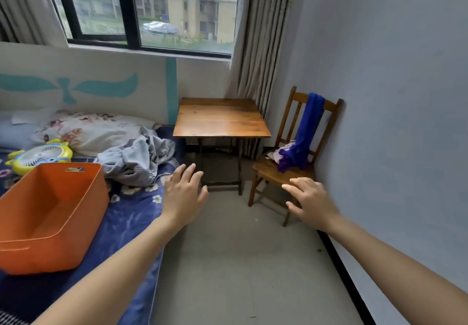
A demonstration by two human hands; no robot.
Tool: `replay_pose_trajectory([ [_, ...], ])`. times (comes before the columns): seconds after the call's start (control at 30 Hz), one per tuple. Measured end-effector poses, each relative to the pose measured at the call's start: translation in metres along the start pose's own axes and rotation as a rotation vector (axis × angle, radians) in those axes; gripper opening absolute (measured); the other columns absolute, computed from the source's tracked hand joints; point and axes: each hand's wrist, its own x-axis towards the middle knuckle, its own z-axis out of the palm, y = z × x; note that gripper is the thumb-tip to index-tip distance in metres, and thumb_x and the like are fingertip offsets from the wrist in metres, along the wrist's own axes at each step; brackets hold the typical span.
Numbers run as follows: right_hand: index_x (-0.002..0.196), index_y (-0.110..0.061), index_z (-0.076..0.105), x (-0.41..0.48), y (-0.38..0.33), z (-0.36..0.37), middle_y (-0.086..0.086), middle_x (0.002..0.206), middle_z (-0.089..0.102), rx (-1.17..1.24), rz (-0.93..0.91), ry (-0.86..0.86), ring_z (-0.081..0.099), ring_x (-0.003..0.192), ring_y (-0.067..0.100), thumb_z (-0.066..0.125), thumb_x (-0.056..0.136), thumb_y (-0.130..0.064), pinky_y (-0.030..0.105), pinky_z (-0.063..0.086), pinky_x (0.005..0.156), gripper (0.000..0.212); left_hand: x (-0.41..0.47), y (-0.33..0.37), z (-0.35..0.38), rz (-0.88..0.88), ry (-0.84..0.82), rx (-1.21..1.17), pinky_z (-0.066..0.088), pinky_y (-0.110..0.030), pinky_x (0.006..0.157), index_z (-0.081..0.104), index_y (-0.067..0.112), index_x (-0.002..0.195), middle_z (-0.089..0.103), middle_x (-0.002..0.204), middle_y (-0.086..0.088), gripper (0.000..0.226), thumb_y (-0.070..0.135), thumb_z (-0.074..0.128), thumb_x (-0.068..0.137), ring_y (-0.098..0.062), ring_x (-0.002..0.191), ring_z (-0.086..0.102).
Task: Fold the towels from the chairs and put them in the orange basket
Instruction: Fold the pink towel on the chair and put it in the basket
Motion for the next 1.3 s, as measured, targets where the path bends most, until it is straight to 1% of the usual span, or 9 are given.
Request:
replay_pose_trajectory([
  [0.13, 0.098, -0.014, 0.073, 0.01, 0.045, 0.034, 0.008, 0.1, 0.071, -0.019, 0.058, -0.007, 0.068, 0.093, 0.029, 0.086, 0.06, -0.025, 0.044, 0.054, 0.074, 0.041, 0.049, 0.017, 0.045, 0.009, -0.044, -0.073, 0.048, -0.053, 0.084, 0.069, 0.006, 0.1, 0.065, 0.115, -0.017, 0.048, 0.037, 0.041, 0.077, -0.039, 0.11, 0.058],
  [0.23, 0.096, -0.016, 0.074, 0.026, 0.085, 0.06, 0.006, 0.1, 0.072, -0.049, 0.08, 0.011, 0.068, 0.094, 0.029, 0.079, 0.065, -0.03, 0.046, 0.054, 0.075, 0.035, 0.086, 0.029, 0.078, 0.053, -0.061, -0.066, 0.048, -0.052, 0.085, 0.07, 0.006, 0.1, 0.065, 0.116, -0.016, 0.054, 0.04, 0.034, 0.077, -0.039, 0.11, 0.059],
  [0.33, 0.094, -0.017, 0.075, 0.059, 0.128, 0.087, 0.005, 0.098, 0.073, -0.038, 0.14, 0.028, 0.069, 0.091, 0.028, 0.064, 0.066, -0.035, 0.046, 0.054, 0.075, 0.035, 0.145, 0.039, 0.101, 0.034, -0.063, -0.105, 0.038, -0.049, 0.099, 0.063, 0.008, 0.116, 0.055, 0.133, -0.013, 0.066, 0.047, 0.026, 0.078, -0.034, 0.128, 0.044],
  [0.43, 0.092, -0.017, 0.075, 0.088, 0.165, 0.111, 0.003, 0.097, 0.073, -0.023, 0.142, 0.041, 0.069, 0.091, 0.026, 0.063, 0.069, -0.034, 0.045, 0.053, 0.077, 0.032, 0.194, 0.046, 0.117, 0.019, -0.042, -0.112, 0.029, -0.046, 0.106, 0.057, 0.01, 0.125, 0.046, 0.141, -0.01, 0.057, 0.041, 0.034, 0.082, -0.029, 0.136, 0.033],
  [0.57, 0.091, -0.015, 0.075, 0.119, 0.196, 0.137, 0.003, 0.095, 0.073, 0.02, 0.187, 0.037, 0.069, 0.09, 0.025, 0.063, 0.07, -0.033, 0.042, 0.053, 0.078, 0.031, 0.236, 0.049, 0.14, 0.022, -0.036, -0.118, 0.03, -0.047, 0.106, 0.056, 0.01, 0.126, 0.047, 0.141, -0.009, 0.053, 0.038, 0.039, 0.083, -0.029, 0.136, 0.033],
  [0.73, 0.09, -0.018, 0.075, 0.147, 0.227, 0.183, 0.001, 0.094, 0.073, 0.054, 0.206, -0.04, 0.069, 0.09, 0.023, 0.062, 0.07, -0.034, 0.041, 0.053, 0.078, 0.029, 0.274, 0.044, 0.188, -0.035, -0.086, -0.161, 0.029, -0.045, 0.107, 0.054, 0.011, 0.128, 0.045, 0.142, -0.008, 0.041, 0.027, 0.055, 0.091, -0.026, 0.137, 0.03],
  [1.0, 0.09, -0.021, 0.075, 0.207, 0.28, 0.273, -0.004, 0.092, 0.073, 0.062, 0.266, -0.269, 0.069, 0.089, 0.018, 0.061, 0.069, -0.037, 0.036, 0.054, 0.075, 0.029, 0.369, 0.019, 0.283, -0.165, -0.187, -0.232, 0.024, -0.039, 0.11, 0.047, 0.014, 0.135, 0.039, 0.147, -0.003, 0.043, 0.028, 0.048, 0.094, -0.021, 0.14, 0.023],
  [1.13, 0.089, -0.023, 0.074, 0.232, 0.307, 0.31, -0.005, 0.092, 0.073, 0.063, 0.328, -0.406, 0.069, 0.088, 0.017, 0.062, 0.067, -0.039, 0.034, 0.055, 0.073, 0.03, 0.422, 0.018, 0.324, -0.161, -0.263, -0.251, 0.024, -0.036, 0.111, 0.043, 0.016, 0.137, 0.036, 0.148, 0.0, 0.044, 0.031, 0.044, 0.096, -0.019, 0.141, 0.02],
  [1.3, 0.087, -0.022, 0.074, 0.23, 0.335, 0.345, -0.001, 0.089, 0.072, 0.098, 0.473, -0.484, 0.07, 0.083, 0.019, 0.061, 0.065, -0.037, 0.035, 0.056, 0.066, 0.03, 0.467, 0.032, 0.375, -0.129, -0.39, -0.295, 0.026, -0.036, 0.11, 0.044, 0.016, 0.137, 0.036, 0.148, 0.0, 0.043, 0.03, 0.044, 0.096, -0.019, 0.14, 0.024],
])
